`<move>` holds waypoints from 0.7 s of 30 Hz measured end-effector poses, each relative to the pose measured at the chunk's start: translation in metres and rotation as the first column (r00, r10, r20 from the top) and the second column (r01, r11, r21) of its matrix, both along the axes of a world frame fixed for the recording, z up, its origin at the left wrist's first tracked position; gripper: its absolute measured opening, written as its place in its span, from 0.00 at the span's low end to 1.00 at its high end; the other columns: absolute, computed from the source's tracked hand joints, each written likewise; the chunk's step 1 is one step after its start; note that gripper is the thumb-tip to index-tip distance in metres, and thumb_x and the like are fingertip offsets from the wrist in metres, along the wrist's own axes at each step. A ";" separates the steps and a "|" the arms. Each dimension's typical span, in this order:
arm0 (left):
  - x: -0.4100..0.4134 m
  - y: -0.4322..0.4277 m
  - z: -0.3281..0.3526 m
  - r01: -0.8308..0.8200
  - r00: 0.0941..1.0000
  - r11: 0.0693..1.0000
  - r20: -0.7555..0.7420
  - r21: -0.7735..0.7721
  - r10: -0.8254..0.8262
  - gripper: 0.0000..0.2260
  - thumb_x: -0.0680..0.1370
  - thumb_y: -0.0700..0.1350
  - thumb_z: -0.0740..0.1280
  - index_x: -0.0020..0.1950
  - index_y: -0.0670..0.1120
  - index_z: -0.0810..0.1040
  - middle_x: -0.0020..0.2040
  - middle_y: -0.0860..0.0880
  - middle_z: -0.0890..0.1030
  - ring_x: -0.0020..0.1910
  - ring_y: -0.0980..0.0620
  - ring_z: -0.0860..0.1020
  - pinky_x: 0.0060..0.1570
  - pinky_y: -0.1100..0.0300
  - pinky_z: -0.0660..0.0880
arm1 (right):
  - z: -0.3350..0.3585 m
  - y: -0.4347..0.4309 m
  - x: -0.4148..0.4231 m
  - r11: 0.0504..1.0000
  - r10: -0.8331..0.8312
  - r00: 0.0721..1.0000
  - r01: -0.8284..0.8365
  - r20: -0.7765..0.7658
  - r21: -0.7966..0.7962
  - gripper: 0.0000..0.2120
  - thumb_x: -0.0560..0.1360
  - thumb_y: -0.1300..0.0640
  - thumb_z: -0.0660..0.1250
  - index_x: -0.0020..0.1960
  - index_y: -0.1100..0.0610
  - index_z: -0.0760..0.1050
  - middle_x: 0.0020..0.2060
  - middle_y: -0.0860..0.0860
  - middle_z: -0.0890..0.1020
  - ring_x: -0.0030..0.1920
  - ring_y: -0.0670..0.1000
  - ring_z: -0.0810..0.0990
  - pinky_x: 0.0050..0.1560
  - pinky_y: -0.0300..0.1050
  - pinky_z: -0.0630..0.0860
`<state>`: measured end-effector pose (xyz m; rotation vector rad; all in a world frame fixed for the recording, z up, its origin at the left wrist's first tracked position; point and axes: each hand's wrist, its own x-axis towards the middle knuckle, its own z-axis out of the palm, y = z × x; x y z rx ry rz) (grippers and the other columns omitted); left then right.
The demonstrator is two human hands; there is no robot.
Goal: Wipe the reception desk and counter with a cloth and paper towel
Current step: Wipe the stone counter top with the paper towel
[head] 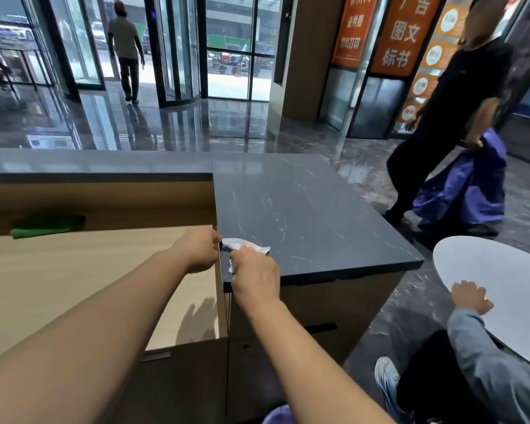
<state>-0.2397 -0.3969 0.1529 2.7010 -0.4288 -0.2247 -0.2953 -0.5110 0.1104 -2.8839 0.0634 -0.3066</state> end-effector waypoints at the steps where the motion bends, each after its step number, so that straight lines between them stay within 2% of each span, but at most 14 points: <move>1: 0.001 0.000 0.000 0.007 1.000 1.000 0.002 0.002 -0.007 0.17 0.78 0.34 0.58 0.61 0.44 0.80 0.57 0.42 0.81 0.48 0.44 0.78 0.41 0.59 0.75 | 0.000 -0.006 -0.002 1.000 0.013 1.000 -0.013 -0.007 -0.009 0.14 0.78 0.64 0.58 0.60 0.55 0.76 0.56 0.55 0.78 0.54 0.60 0.78 0.43 0.46 0.66; 2: 0.001 -0.001 0.000 0.017 1.000 1.000 -0.002 0.005 -0.017 0.16 0.78 0.35 0.59 0.60 0.44 0.80 0.58 0.43 0.81 0.52 0.44 0.78 0.45 0.57 0.75 | 0.000 -0.016 -0.005 1.000 0.021 1.000 -0.021 0.004 -0.004 0.15 0.78 0.64 0.58 0.60 0.53 0.76 0.55 0.54 0.79 0.53 0.60 0.79 0.42 0.45 0.65; 4: 0.003 -0.002 0.000 0.032 0.999 0.999 -0.009 -0.008 -0.032 0.14 0.79 0.36 0.60 0.60 0.44 0.81 0.58 0.45 0.81 0.54 0.44 0.78 0.45 0.58 0.72 | 0.000 -0.045 -0.013 0.999 0.001 0.999 -0.003 0.049 0.042 0.20 0.76 0.64 0.60 0.62 0.46 0.76 0.57 0.48 0.81 0.53 0.57 0.80 0.43 0.44 0.67; 6: 0.002 -0.003 0.003 0.034 0.999 0.999 -0.021 -0.034 -0.034 0.13 0.79 0.37 0.60 0.59 0.44 0.81 0.58 0.46 0.81 0.53 0.45 0.78 0.46 0.60 0.70 | 0.003 -0.082 -0.021 0.993 -0.090 0.992 0.081 0.092 0.088 0.25 0.75 0.63 0.61 0.64 0.39 0.74 0.57 0.43 0.82 0.54 0.54 0.80 0.45 0.43 0.71; 7: 0.000 -0.004 0.003 0.029 0.999 0.999 -0.024 -0.044 -0.030 0.13 0.80 0.37 0.60 0.59 0.44 0.81 0.59 0.46 0.81 0.55 0.45 0.78 0.47 0.60 0.70 | 0.004 -0.101 -0.023 0.985 -0.154 0.983 0.145 0.097 0.089 0.25 0.76 0.62 0.61 0.65 0.37 0.73 0.56 0.44 0.82 0.54 0.54 0.80 0.46 0.43 0.72; 11: -0.005 -0.006 0.006 -0.004 1.000 0.996 -0.028 -0.084 0.002 0.13 0.80 0.41 0.62 0.64 0.44 0.78 0.65 0.47 0.78 0.64 0.45 0.75 0.54 0.61 0.70 | 0.010 -0.161 -0.026 0.910 -0.414 0.909 0.413 0.048 0.035 0.19 0.81 0.57 0.57 0.67 0.40 0.73 0.55 0.57 0.82 0.54 0.59 0.79 0.50 0.47 0.73; 14: -0.009 -0.006 0.008 -0.015 0.999 0.995 -0.040 -0.099 0.011 0.14 0.81 0.40 0.61 0.66 0.44 0.77 0.66 0.46 0.76 0.65 0.45 0.74 0.57 0.59 0.71 | 0.012 -0.147 -0.023 0.867 -0.493 0.870 0.489 0.014 0.096 0.18 0.81 0.58 0.57 0.65 0.46 0.76 0.57 0.57 0.81 0.57 0.59 0.78 0.54 0.48 0.74; 17: -0.015 -0.003 0.008 -0.034 0.998 0.990 -0.049 -0.139 0.028 0.17 0.79 0.34 0.58 0.66 0.42 0.76 0.66 0.44 0.77 0.64 0.43 0.75 0.57 0.57 0.72 | 0.011 -0.095 -0.027 0.910 -0.392 0.918 0.377 0.060 0.175 0.18 0.80 0.57 0.58 0.65 0.43 0.76 0.60 0.52 0.80 0.59 0.56 0.77 0.56 0.44 0.73; 19: -0.020 0.000 0.004 -0.068 0.996 0.970 -0.067 -0.232 0.053 0.19 0.77 0.31 0.56 0.64 0.41 0.76 0.63 0.42 0.78 0.61 0.42 0.76 0.54 0.54 0.74 | 0.008 -0.054 -0.034 0.956 -0.248 0.963 0.225 0.108 0.188 0.19 0.79 0.59 0.59 0.65 0.43 0.76 0.61 0.48 0.80 0.60 0.55 0.77 0.56 0.44 0.72; 21: -0.023 0.007 -0.005 -0.167 0.983 0.925 -0.132 -0.342 0.129 0.19 0.77 0.30 0.55 0.65 0.38 0.75 0.61 0.40 0.78 0.61 0.41 0.76 0.49 0.54 0.74 | 0.005 -0.021 -0.040 0.984 -0.090 0.981 0.061 0.174 0.167 0.20 0.78 0.63 0.60 0.63 0.44 0.77 0.59 0.46 0.81 0.56 0.56 0.79 0.52 0.46 0.74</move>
